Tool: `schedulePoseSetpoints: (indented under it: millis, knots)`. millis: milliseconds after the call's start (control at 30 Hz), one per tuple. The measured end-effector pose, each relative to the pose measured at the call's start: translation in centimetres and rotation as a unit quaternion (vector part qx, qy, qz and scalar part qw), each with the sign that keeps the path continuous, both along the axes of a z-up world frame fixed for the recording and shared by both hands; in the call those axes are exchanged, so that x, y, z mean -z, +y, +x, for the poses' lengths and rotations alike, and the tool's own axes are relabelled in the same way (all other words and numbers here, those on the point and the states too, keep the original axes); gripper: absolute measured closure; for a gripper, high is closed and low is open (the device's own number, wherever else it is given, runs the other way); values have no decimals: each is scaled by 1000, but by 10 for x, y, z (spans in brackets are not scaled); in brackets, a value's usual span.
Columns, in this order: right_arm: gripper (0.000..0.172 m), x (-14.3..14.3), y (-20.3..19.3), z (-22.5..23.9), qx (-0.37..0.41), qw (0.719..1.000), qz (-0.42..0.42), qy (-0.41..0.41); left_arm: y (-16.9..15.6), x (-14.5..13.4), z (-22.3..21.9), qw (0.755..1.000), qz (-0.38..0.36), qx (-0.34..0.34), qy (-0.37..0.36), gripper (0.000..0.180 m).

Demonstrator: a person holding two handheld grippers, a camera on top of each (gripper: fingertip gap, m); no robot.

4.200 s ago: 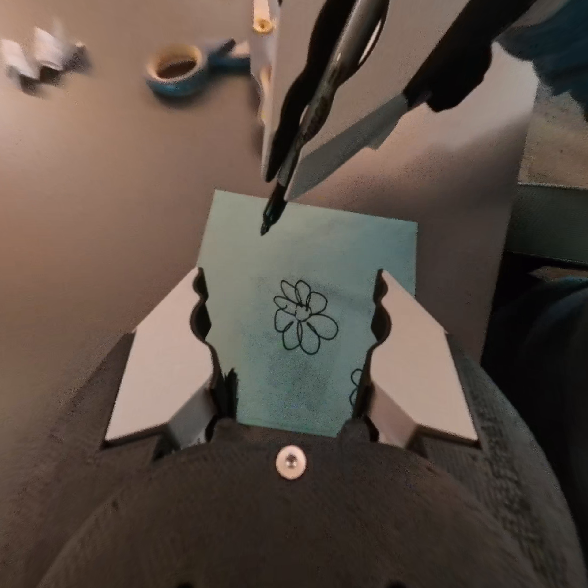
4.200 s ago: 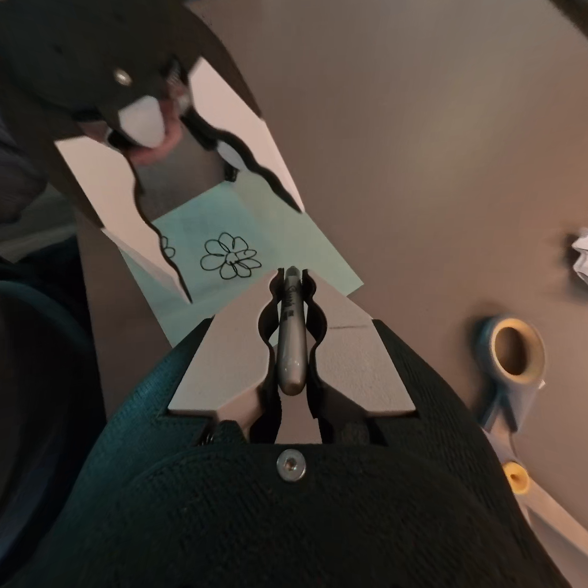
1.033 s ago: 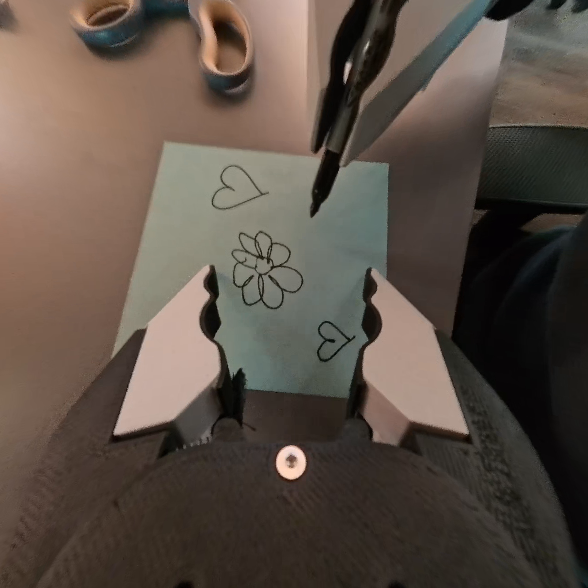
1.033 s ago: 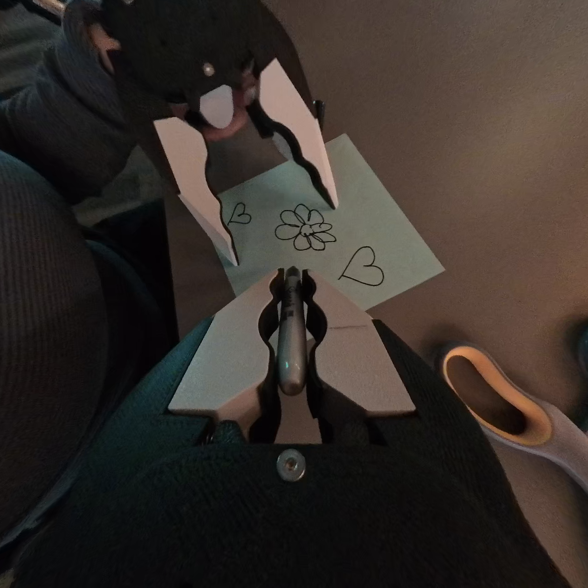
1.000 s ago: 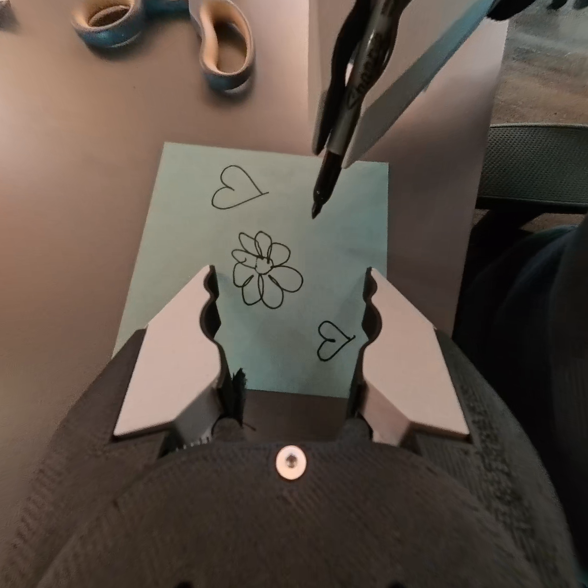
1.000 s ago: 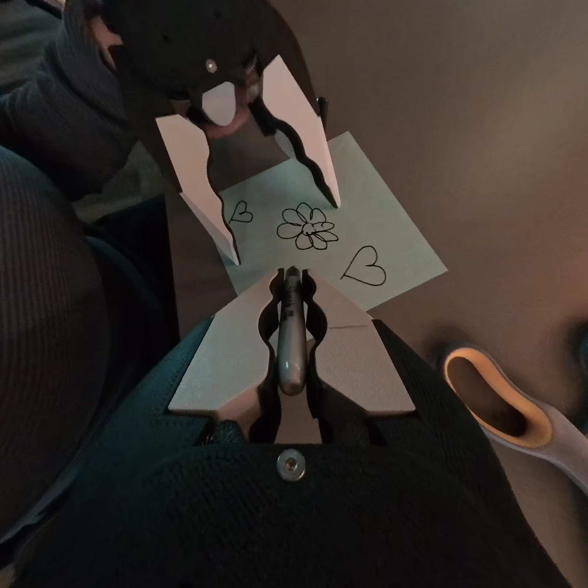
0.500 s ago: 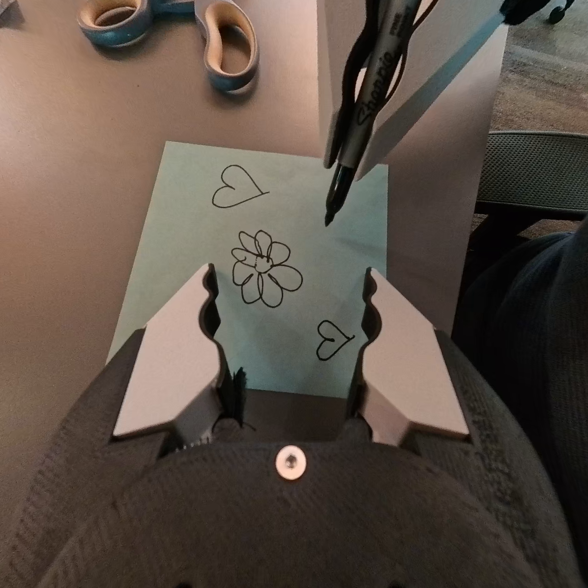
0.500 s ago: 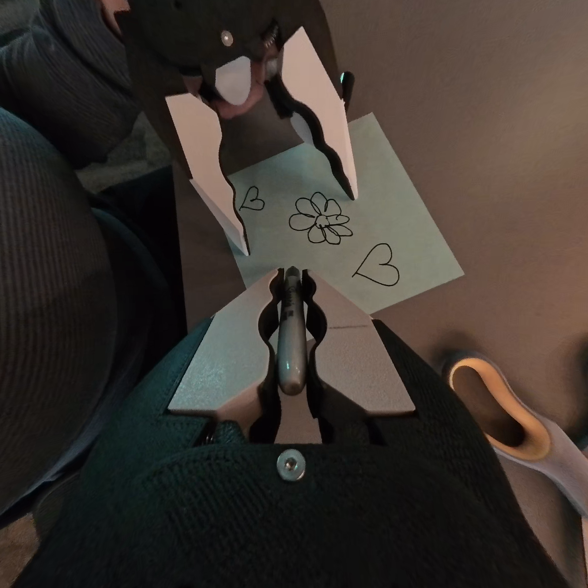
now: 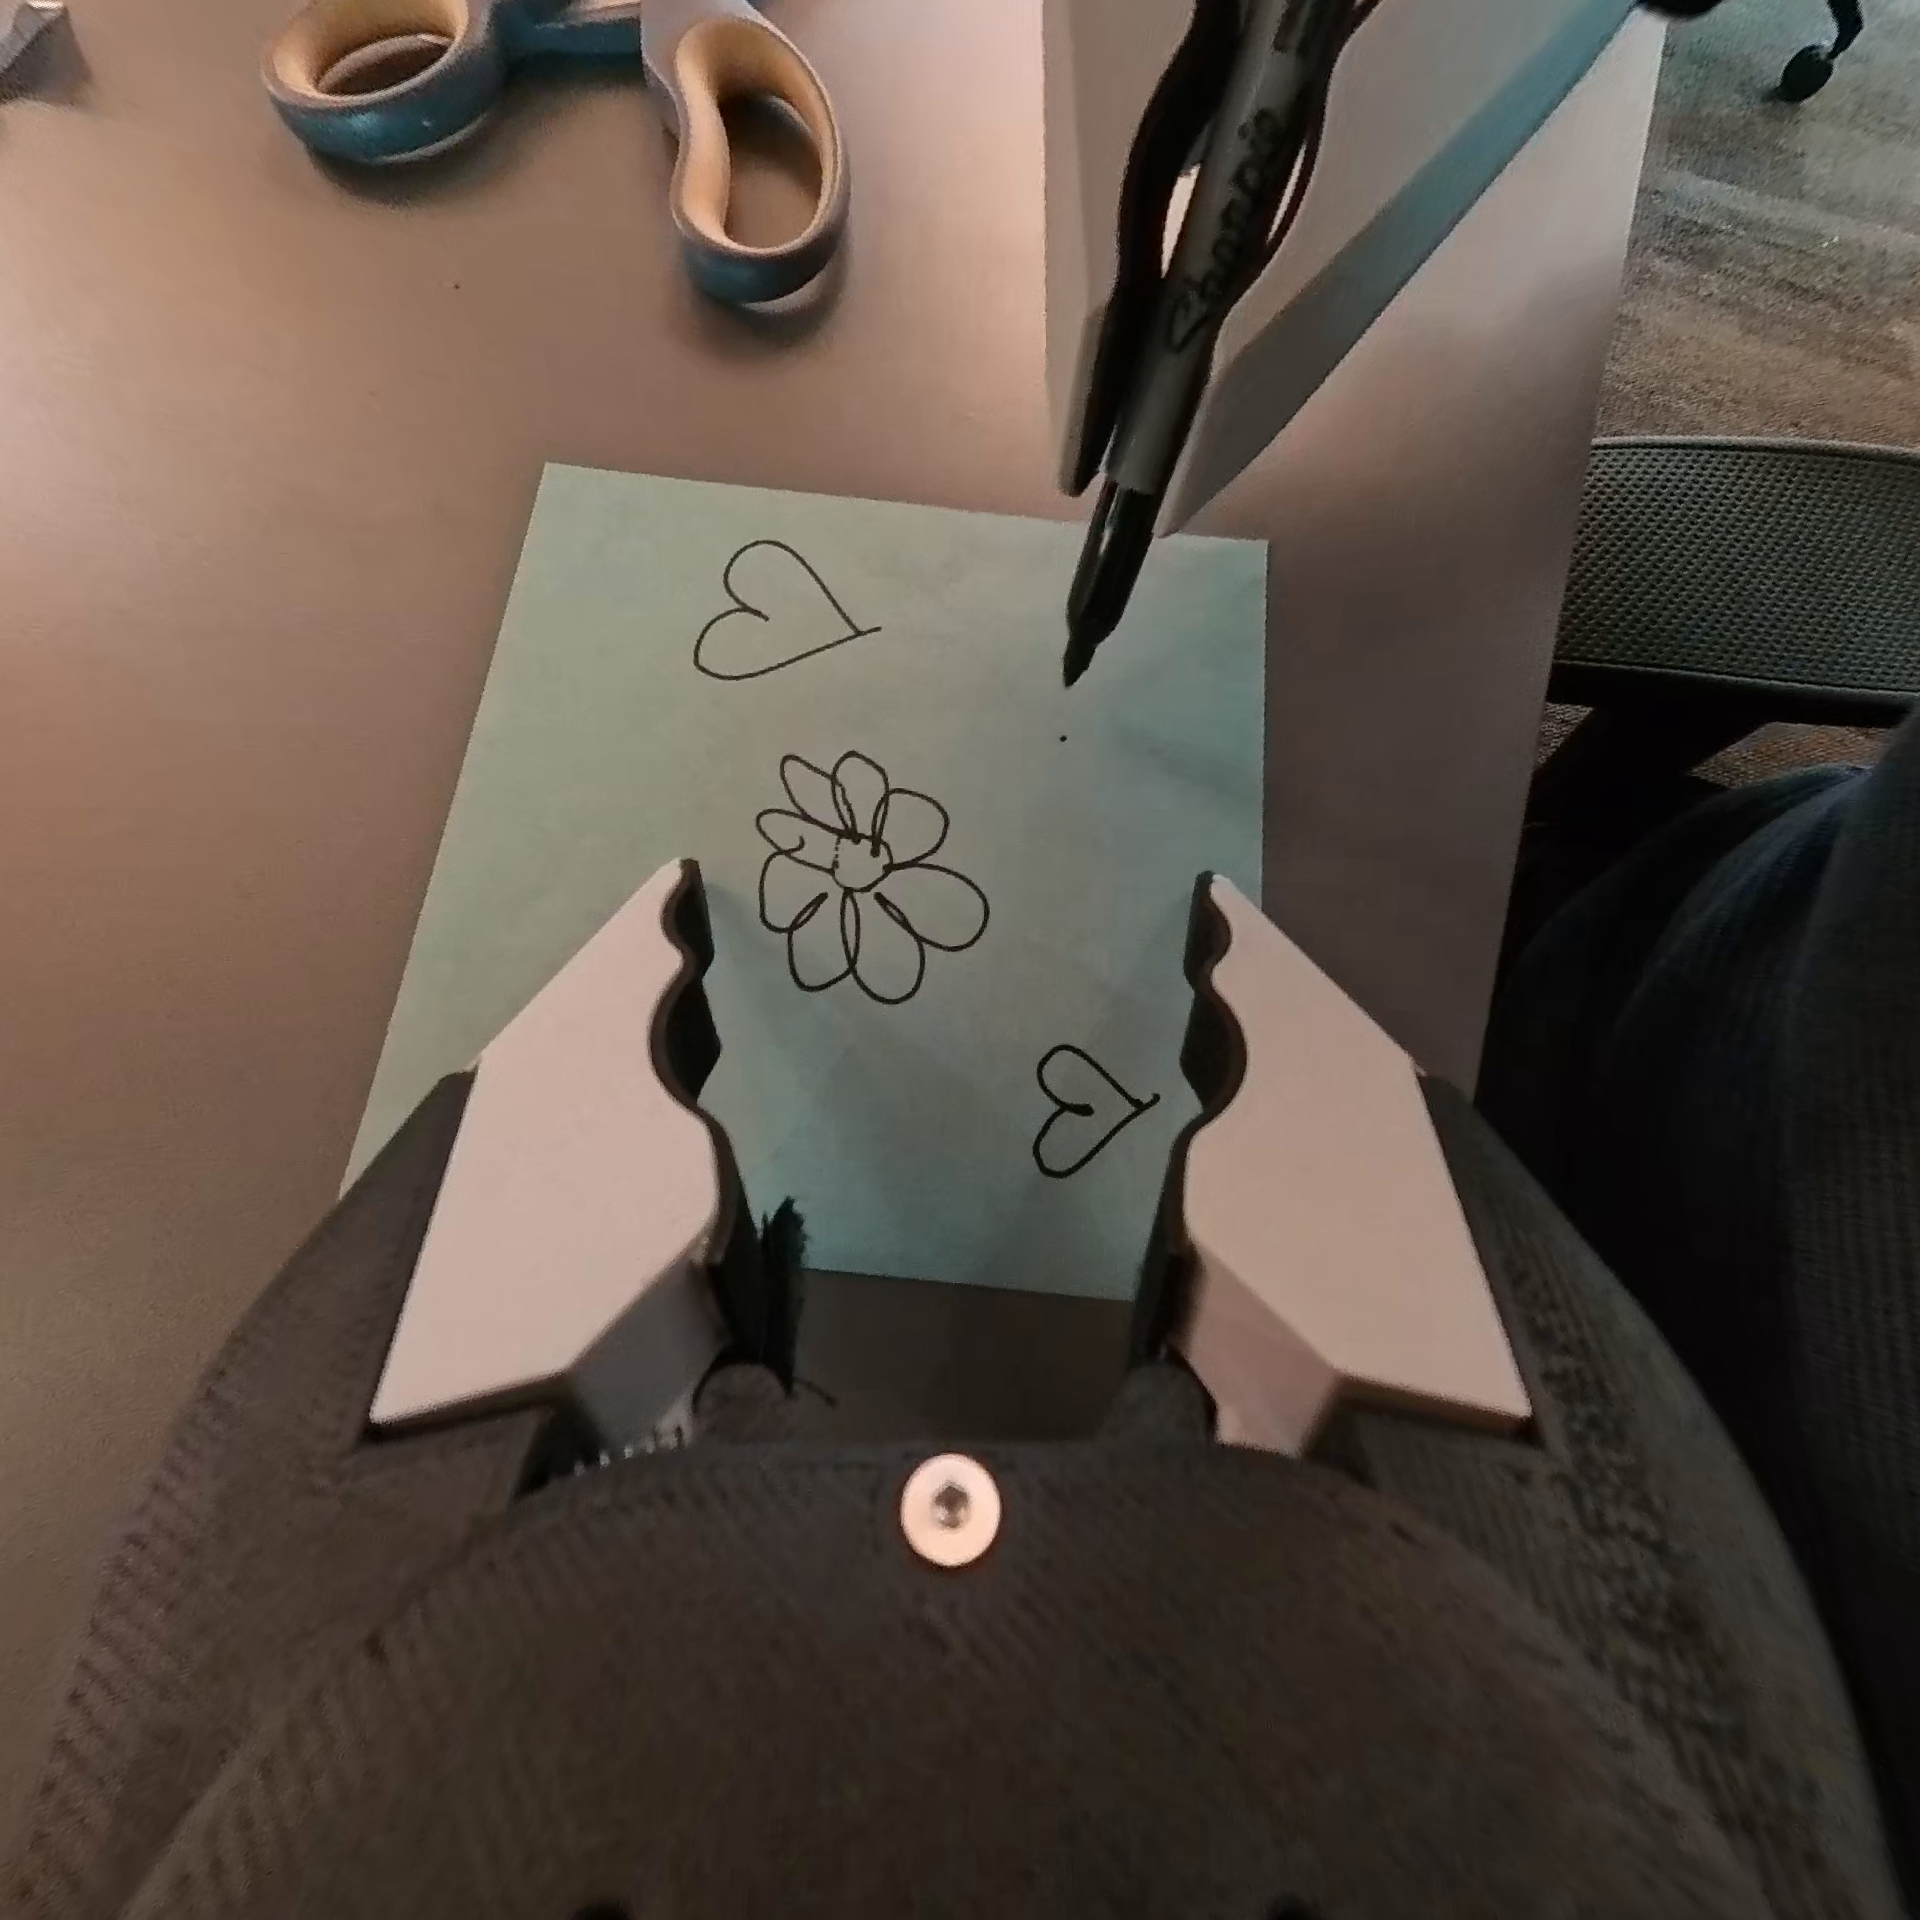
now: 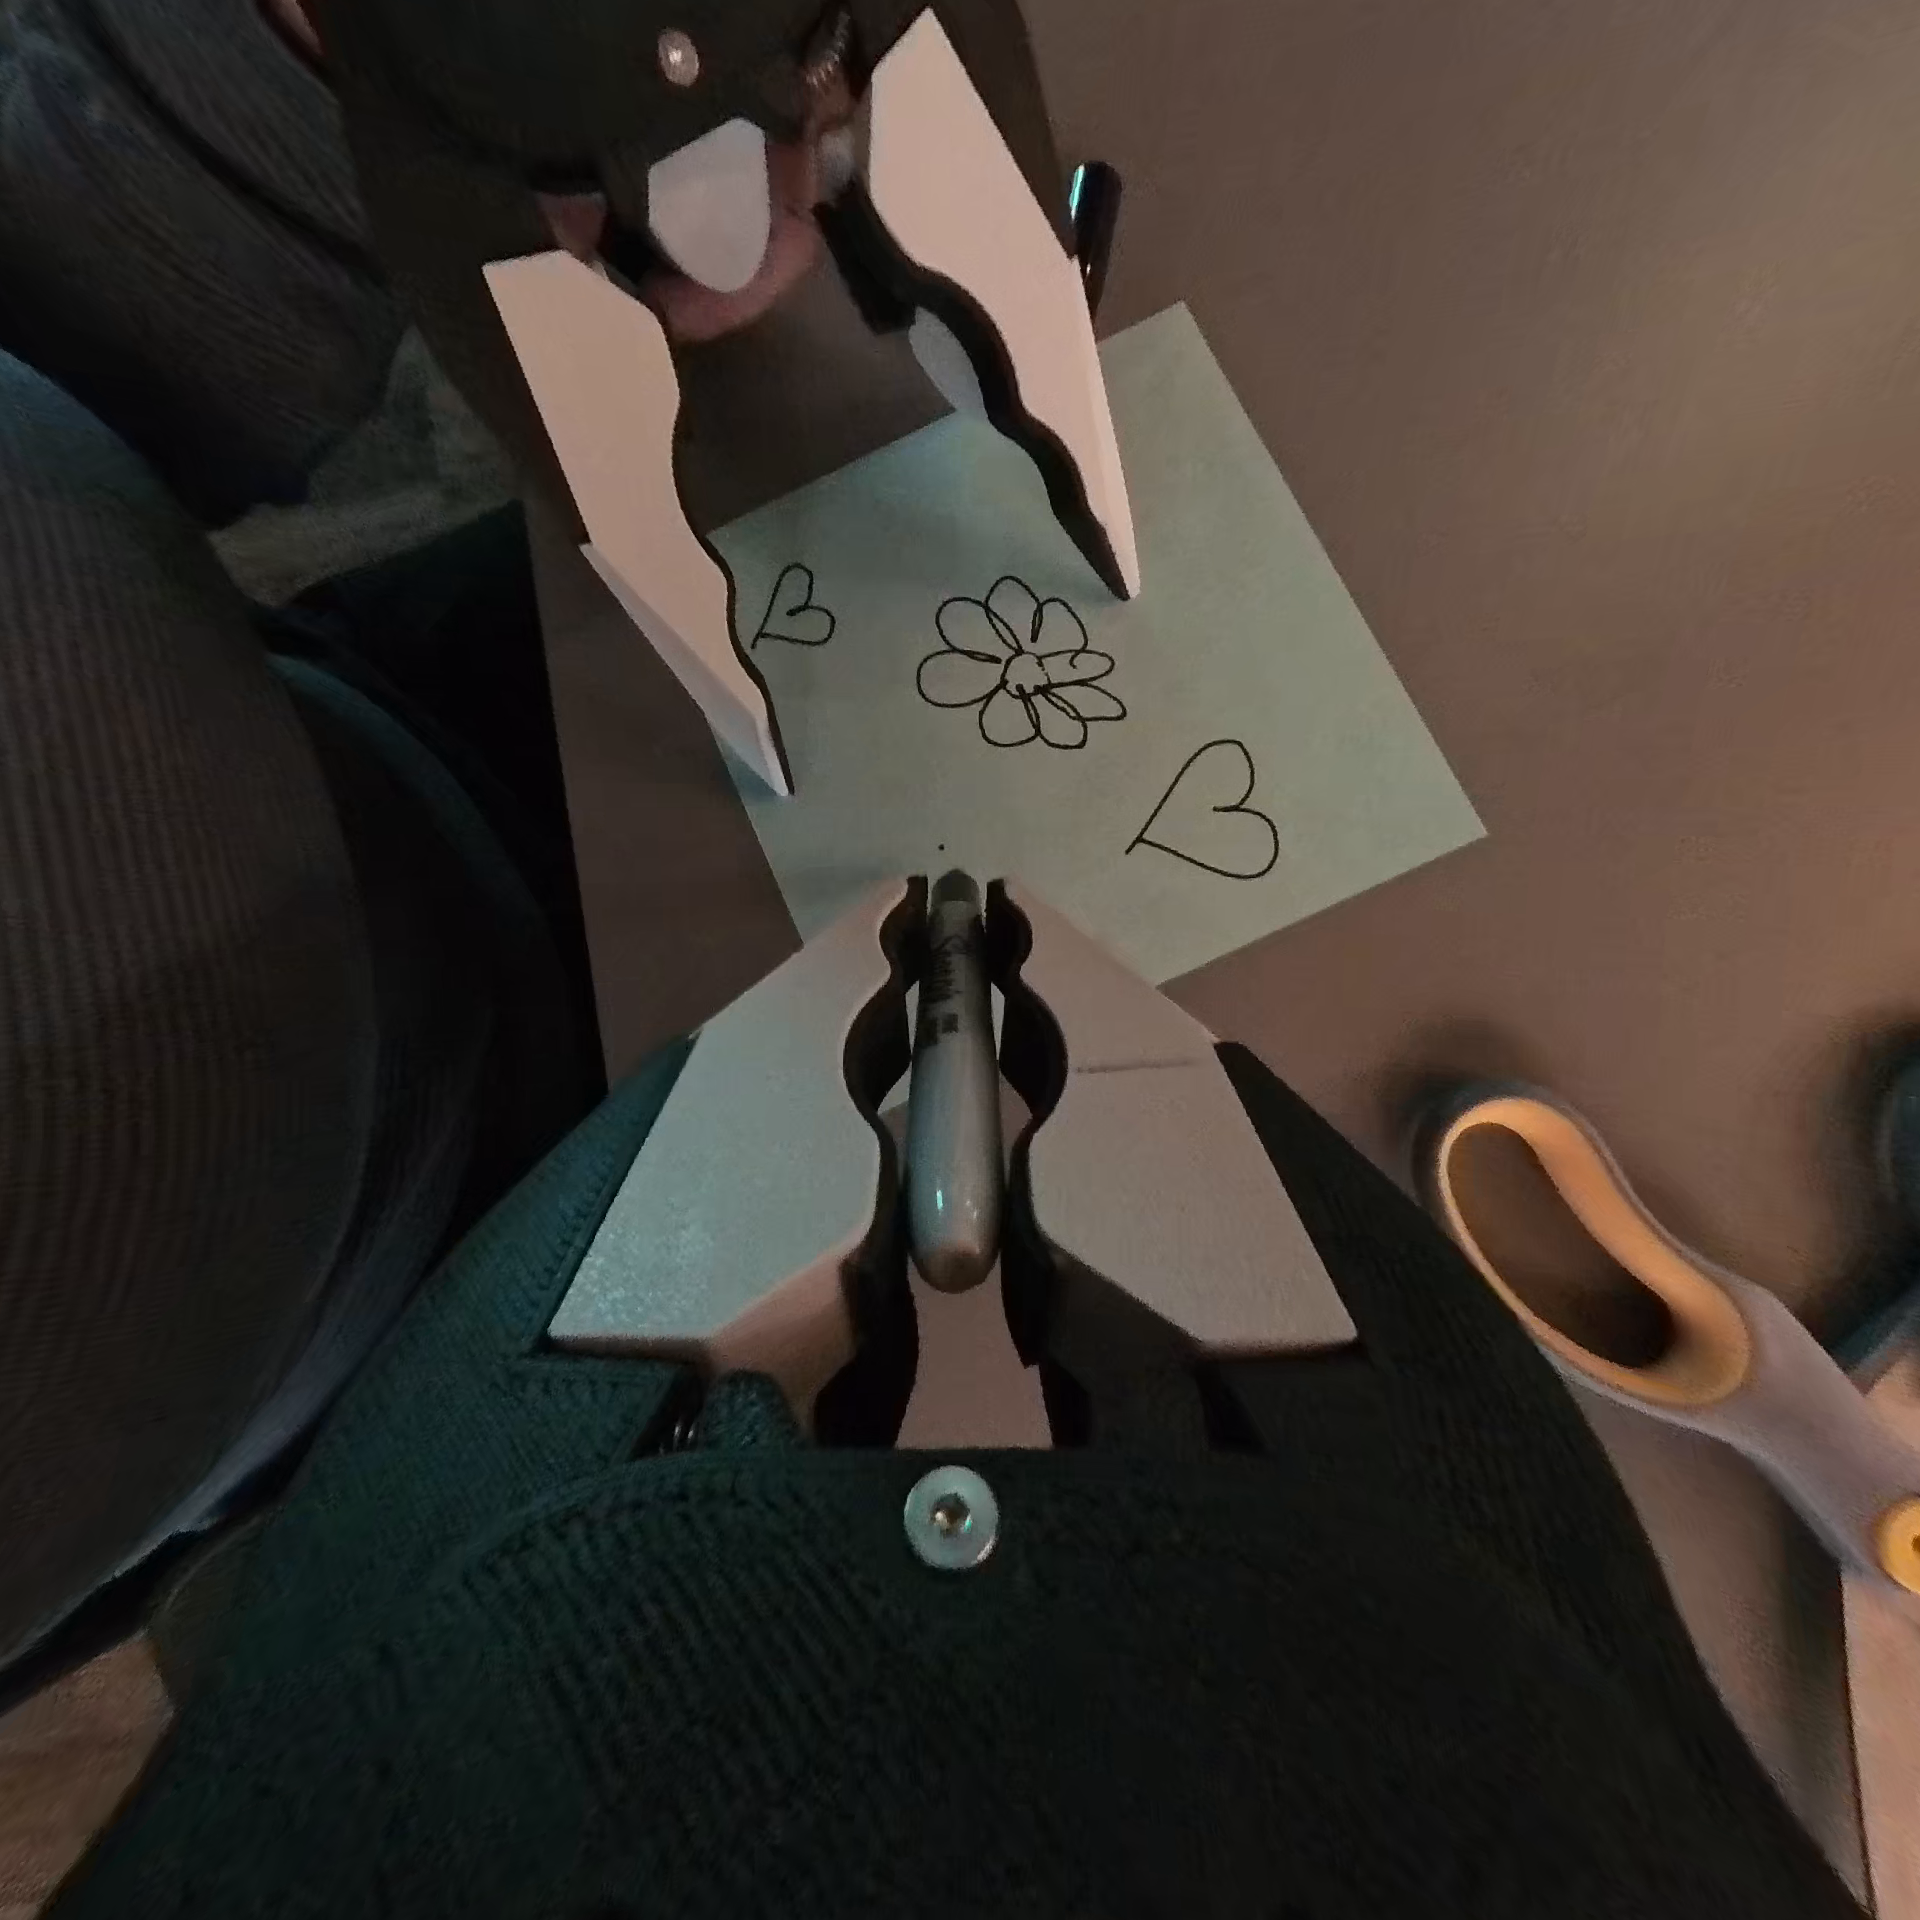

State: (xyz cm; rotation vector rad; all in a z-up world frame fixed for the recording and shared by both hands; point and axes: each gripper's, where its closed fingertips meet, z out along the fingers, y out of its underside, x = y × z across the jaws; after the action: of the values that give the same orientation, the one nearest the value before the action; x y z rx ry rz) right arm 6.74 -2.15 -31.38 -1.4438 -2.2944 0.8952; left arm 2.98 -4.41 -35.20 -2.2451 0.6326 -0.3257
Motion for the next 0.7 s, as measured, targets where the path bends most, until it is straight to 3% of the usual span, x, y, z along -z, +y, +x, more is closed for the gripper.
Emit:
schedulePoseSetpoints:
  millis: [700]
  knots:
    - [163, 4, -16, -2, -27, 1000, -13, -6, 0, 0, 0, 1000, 2, -1, -1, 90]
